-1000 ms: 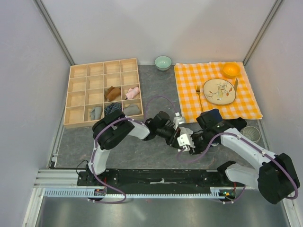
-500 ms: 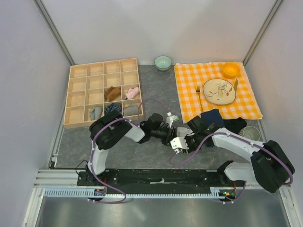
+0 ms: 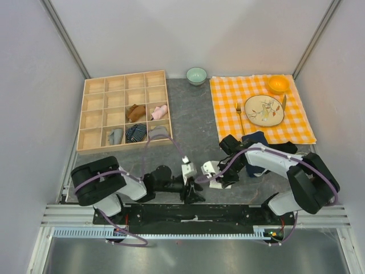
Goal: Roll the underwear
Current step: Roll the underwear to the center of the board.
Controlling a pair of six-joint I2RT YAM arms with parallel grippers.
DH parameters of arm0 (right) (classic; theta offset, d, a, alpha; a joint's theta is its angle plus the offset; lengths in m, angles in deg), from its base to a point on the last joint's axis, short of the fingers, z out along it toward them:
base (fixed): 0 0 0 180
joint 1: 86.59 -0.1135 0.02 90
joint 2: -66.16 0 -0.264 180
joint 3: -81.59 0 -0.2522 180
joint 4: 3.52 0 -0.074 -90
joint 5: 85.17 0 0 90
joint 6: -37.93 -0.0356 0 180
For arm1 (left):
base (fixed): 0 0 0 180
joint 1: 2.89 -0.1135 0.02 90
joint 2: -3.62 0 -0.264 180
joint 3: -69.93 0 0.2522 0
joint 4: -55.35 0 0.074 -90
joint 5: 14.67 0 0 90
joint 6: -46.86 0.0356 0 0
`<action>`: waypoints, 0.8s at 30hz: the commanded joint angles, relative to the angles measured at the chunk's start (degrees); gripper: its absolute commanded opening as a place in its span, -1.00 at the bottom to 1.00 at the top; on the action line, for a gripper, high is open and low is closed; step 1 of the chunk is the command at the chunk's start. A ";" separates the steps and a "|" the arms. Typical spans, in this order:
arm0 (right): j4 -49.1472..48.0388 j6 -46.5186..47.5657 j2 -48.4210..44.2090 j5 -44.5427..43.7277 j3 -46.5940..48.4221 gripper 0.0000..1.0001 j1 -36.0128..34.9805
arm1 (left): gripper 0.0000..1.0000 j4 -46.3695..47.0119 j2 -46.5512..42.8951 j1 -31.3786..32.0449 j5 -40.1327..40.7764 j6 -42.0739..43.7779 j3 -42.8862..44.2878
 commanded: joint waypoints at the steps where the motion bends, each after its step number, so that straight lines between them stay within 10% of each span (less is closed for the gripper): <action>1: 9.24 1.46 4.47 9.56 4.53 -0.63 -0.11 | 0.28 0.94 -4.62 11.26 12.23 27.73 0.26; 9: 10.66 2.60 7.47 9.74 5.24 -0.62 0.50 | 0.37 -12.96 2.57 20.07 25.79 46.55 11.94; 24: 10.83 3.13 7.21 9.74 4.97 -0.59 1.91 | 0.03 -22.81 11.99 21.57 34.67 51.14 21.36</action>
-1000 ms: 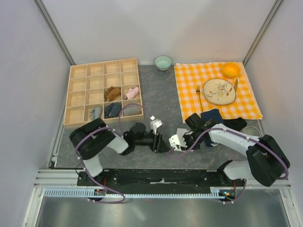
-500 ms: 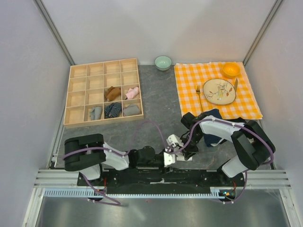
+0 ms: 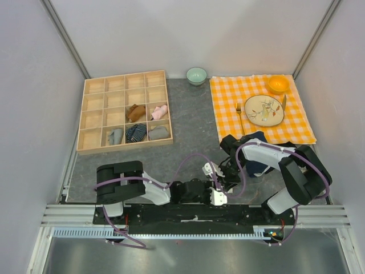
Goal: Roll the underwear
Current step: Roll the underwear to the center of the board.
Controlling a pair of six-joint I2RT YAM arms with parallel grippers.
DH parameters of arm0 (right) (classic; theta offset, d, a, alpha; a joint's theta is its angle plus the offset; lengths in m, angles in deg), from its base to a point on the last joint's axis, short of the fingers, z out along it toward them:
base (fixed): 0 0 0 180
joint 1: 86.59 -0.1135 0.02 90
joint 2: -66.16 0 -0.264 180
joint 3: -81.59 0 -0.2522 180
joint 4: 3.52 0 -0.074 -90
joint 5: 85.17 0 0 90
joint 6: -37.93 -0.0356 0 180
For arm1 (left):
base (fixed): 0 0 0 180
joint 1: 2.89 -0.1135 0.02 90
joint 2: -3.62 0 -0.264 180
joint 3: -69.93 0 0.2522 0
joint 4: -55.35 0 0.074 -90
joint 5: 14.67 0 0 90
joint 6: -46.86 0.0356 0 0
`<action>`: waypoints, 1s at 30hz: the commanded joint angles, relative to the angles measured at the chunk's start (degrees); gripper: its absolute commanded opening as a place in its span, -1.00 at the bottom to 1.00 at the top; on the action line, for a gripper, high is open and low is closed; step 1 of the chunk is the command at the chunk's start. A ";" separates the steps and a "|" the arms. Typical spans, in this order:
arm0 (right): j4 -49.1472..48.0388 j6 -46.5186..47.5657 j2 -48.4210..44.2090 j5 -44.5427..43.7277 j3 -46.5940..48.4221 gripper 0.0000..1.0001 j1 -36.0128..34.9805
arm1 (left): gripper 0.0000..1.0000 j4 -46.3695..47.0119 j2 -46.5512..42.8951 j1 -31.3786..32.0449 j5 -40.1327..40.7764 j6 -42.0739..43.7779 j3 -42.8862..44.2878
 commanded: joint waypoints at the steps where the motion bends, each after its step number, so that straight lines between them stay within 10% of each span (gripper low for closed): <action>1: 1.02 -3.08 0.10 2.49 1.32 -0.58 0.03 | -0.12 -5.48 2.37 0.23 3.72 3.27 3.13; 9: 1.02 -3.51 -1.83 2.75 1.76 -0.34 3.54 | -0.96 -8.38 2.38 0.32 1.34 2.84 4.36; 17: -6.70 -8.87 -9.64 1.61 -0.16 0.18 14.35 | -0.97 -14.61 -0.35 -6.34 -14.02 -10.05 6.73; 25: -10.41 -11.08 -15.09 1.34 -1.66 0.20 25.07 | -0.97 -20.67 2.80 -16.46 -32.46 -24.91 13.04; 30: -0.59 4.53 -19.40 6.08 -2.37 0.22 27.37 | -0.95 -31.82 10.89 -21.64 -42.40 -33.10 22.44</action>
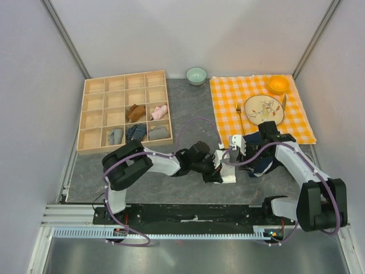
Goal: Roll the underwear
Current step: Roll the underwear to the center of the board.
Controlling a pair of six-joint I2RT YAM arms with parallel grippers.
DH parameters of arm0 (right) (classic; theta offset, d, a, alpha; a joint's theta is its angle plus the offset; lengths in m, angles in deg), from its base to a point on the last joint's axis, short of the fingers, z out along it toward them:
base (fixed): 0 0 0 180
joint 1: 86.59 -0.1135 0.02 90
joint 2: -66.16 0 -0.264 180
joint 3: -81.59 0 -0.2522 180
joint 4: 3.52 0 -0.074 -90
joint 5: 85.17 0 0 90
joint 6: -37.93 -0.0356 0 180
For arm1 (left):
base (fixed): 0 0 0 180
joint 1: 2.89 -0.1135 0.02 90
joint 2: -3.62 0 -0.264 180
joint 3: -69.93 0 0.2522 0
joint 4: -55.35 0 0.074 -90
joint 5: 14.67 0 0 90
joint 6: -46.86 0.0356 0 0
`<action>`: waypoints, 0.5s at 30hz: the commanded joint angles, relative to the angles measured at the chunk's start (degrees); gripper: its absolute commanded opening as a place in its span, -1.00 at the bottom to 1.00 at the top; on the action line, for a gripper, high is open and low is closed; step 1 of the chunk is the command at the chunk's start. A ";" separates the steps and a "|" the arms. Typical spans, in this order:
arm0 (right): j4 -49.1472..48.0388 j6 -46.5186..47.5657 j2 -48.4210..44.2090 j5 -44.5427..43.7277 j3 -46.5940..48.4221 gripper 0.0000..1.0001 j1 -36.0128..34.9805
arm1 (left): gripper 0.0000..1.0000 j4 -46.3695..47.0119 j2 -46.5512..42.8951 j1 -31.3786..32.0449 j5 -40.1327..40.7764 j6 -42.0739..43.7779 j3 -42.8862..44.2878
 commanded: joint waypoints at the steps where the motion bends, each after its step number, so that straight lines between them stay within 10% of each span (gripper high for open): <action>1: 11.28 15.02 -4.91 7.11 -1.27 0.22 0.66 | -0.95 -11.59 6.74 -3.40 -13.22 -11.75 7.25; 7: 14.85 26.74 -7.99 9.67 -4.17 0.31 -0.22 | -0.89 -6.78 13.25 -9.11 -21.05 -25.02 8.05; 15: -3.77 15.51 -13.36 -0.68 -12.08 0.43 -13.29 | -0.74 -3.24 18.35 -12.02 -22.47 -35.76 9.72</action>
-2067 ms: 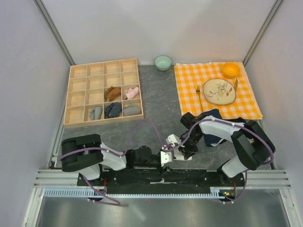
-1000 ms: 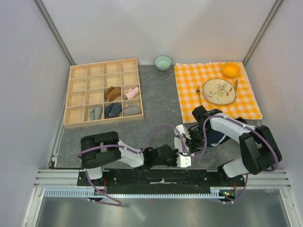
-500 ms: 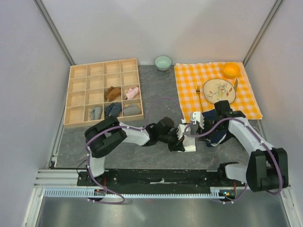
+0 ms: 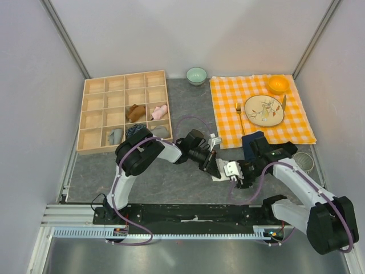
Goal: Roll the underwear
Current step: Roll the underwear to the center of the board.
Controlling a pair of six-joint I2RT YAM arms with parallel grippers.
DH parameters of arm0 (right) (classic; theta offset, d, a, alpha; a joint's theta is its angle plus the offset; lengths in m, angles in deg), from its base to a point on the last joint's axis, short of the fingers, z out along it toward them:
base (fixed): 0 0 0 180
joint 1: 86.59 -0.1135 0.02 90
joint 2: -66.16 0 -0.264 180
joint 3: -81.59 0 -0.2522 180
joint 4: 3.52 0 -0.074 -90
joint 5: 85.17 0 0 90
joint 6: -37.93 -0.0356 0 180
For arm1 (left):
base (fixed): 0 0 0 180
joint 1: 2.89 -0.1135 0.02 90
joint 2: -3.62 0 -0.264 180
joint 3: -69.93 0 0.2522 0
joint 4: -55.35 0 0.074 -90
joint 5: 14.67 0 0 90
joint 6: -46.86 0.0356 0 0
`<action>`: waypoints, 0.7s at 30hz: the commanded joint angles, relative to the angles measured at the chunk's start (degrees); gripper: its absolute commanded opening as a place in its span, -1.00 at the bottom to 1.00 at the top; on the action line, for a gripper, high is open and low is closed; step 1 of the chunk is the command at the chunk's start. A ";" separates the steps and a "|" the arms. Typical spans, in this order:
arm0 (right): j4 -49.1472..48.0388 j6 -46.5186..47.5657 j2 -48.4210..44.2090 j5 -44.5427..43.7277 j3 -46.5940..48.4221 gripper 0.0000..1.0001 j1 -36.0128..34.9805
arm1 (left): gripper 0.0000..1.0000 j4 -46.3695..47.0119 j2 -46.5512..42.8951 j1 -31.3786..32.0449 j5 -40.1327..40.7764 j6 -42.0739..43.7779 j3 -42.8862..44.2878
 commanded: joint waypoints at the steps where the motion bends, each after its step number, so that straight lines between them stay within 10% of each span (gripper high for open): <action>1: -13.96 -5.51 -1.62 -6.78 -3.97 0.43 -7.39 | -0.72 -3.77 3.95 -0.24 2.71 -5.99 -0.03; 8: -21.11 -10.00 3.56 -15.85 -5.74 0.34 -14.69 | -0.53 -0.52 2.55 -0.41 3.94 -8.89 -0.55; 14: -18.22 -10.44 9.88 -18.15 -4.25 -0.32 -16.10 | -0.28 13.62 -3.94 -1.38 6.66 -12.59 -6.96; 21: -11.12 -14.57 15.95 -12.29 2.24 -0.53 -15.05 | 0.09 26.44 -20.62 -1.64 16.32 -1.53 -22.77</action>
